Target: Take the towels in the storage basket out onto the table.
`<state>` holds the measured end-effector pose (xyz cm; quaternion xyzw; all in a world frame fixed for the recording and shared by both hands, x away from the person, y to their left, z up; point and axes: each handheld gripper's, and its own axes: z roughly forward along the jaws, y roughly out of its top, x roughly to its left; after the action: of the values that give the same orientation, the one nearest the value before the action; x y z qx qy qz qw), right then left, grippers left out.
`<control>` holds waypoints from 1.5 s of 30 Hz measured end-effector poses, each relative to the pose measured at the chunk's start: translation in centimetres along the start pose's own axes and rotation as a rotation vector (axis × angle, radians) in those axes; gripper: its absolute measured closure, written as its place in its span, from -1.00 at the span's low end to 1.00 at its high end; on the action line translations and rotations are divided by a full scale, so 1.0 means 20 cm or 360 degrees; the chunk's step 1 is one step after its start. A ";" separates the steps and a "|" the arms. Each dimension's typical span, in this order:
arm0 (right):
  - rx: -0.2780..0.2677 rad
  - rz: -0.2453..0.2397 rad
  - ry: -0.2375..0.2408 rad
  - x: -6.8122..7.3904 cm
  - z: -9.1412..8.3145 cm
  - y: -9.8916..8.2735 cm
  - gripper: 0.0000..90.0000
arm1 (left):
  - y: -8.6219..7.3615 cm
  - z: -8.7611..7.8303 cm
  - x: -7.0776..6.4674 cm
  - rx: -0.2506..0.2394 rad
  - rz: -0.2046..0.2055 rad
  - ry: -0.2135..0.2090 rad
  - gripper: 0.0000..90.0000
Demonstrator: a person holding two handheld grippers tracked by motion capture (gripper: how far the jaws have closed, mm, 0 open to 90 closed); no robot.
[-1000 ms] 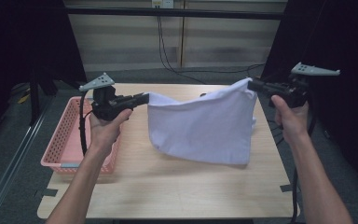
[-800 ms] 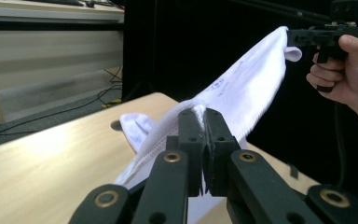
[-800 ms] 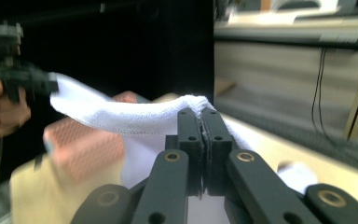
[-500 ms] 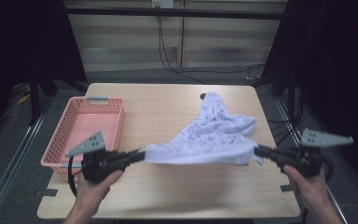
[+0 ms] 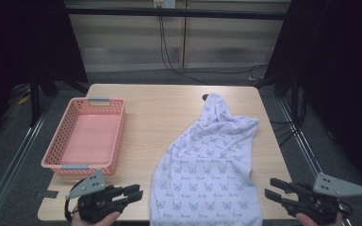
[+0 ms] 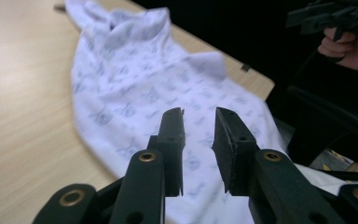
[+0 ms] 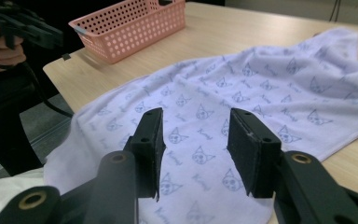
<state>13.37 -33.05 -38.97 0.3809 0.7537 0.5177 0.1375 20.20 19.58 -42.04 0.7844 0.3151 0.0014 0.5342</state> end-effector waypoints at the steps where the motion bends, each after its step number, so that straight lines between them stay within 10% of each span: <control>1: 0.0019 0.0003 -0.0013 -0.03 0.04 -0.01 0.23 | 0.00 0.05 0.05 0.0037 -0.0021 -0.0002 0.58; 7: 0.0142 0.0012 -0.0015 -0.24 0.31 0.00 0.23 | 0.04 0.34 0.26 0.0186 -0.0056 0.0003 0.54; 13: 0.0291 0.0041 -0.0023 -0.42 0.59 0.00 0.20 | 0.08 0.60 0.33 0.0339 0.0044 -0.0023 0.78; 18: 0.0438 0.0025 0.0007 -0.44 0.71 -0.09 0.22 | 0.02 0.69 0.37 0.0462 0.0089 0.0035 0.52; 23: 0.0496 0.0023 0.0032 -0.40 0.67 -0.14 0.88 | -0.03 0.64 0.28 0.0514 0.0222 0.0067 0.99; 31: 0.0488 0.0048 0.0114 -0.24 0.45 -0.22 0.90 | -0.15 0.46 0.12 0.0655 0.0194 -0.0125 1.00; 34: 0.0483 0.0024 0.0119 -0.18 0.39 -0.23 0.79 | -0.17 0.38 0.07 0.0561 0.0159 -0.0217 1.00; 40: 0.0386 0.0086 0.0091 -0.23 0.40 -0.20 0.30 | -0.04 0.42 0.22 0.0299 0.0047 -0.0108 0.74; 45: 0.0329 0.0092 0.0066 -0.29 0.45 -0.15 0.32 | 0.07 0.61 0.32 0.0302 0.0043 -0.0056 0.57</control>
<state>21.37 -31.62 -46.43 0.4038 0.7944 0.4488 0.0669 30.19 12.22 -48.16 0.8356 0.2938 -0.0351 0.4628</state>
